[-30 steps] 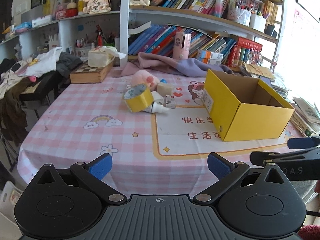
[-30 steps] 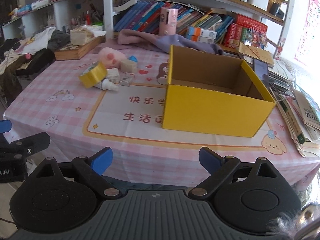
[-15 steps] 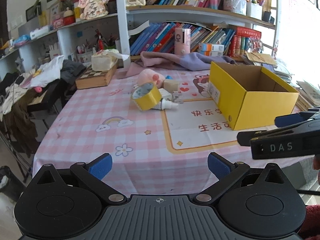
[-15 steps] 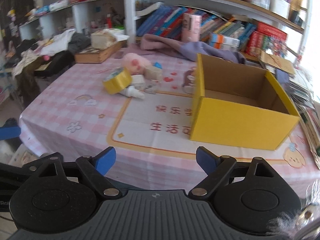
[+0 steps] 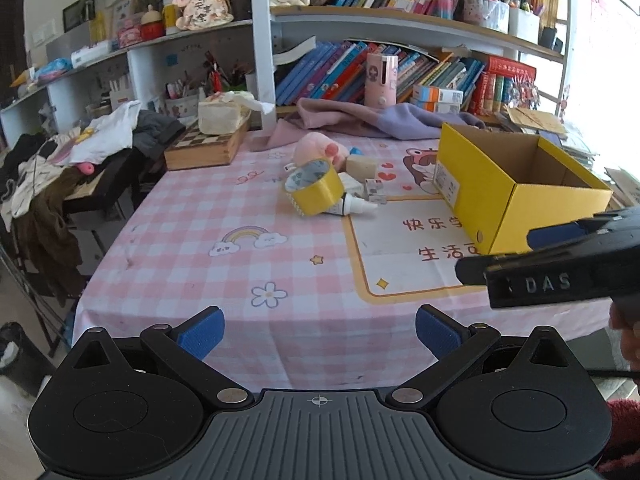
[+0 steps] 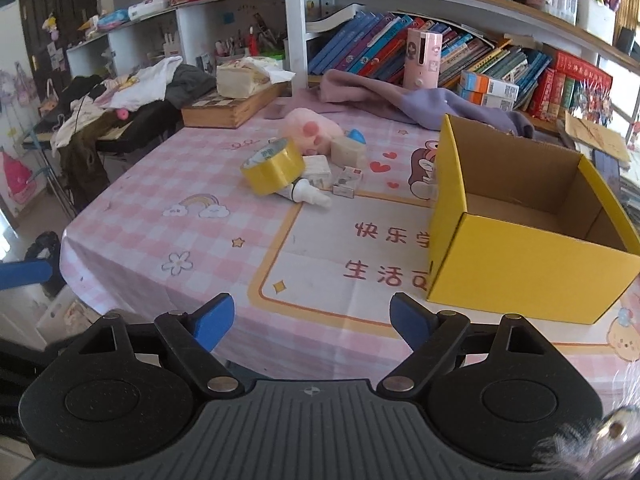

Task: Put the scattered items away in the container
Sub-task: 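Grasp the yellow tape roll with the left gripper while the right gripper approaches the tube, then grasp the white-and-blue tube upright with the right gripper, then carry the tape roll and tube with both grippers toward the yellow box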

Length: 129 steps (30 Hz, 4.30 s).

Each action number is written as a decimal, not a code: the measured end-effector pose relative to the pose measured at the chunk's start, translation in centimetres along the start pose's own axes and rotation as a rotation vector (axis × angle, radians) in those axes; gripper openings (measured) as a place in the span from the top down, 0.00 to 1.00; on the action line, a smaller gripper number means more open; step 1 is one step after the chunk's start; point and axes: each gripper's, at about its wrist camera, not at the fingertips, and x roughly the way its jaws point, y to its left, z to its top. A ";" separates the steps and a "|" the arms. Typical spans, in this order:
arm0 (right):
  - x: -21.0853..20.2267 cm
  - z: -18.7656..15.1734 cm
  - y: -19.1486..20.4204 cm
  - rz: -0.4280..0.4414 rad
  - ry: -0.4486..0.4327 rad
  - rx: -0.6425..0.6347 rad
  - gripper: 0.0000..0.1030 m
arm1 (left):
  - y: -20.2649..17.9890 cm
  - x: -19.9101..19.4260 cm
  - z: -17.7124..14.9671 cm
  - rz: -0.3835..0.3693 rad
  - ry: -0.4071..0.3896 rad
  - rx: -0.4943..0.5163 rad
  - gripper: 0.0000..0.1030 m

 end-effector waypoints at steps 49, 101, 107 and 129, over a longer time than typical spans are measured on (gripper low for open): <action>17.1 12.3 -3.8 -0.046 0.127 -0.020 0.42 | 4.1 21.0 12.6 -0.123 0.140 0.024 0.02; 25.7 14.0 3.3 0.219 0.187 -0.445 0.59 | 12.0 21.1 12.4 -0.070 0.200 -0.310 0.19; 25.8 13.4 3.1 0.234 0.273 -0.427 0.68 | 12.2 20.6 12.1 -0.084 0.183 -0.326 0.19; 23.4 13.7 3.0 0.206 0.216 -0.272 0.70 | 12.5 18.6 10.1 -0.095 0.184 -0.316 0.19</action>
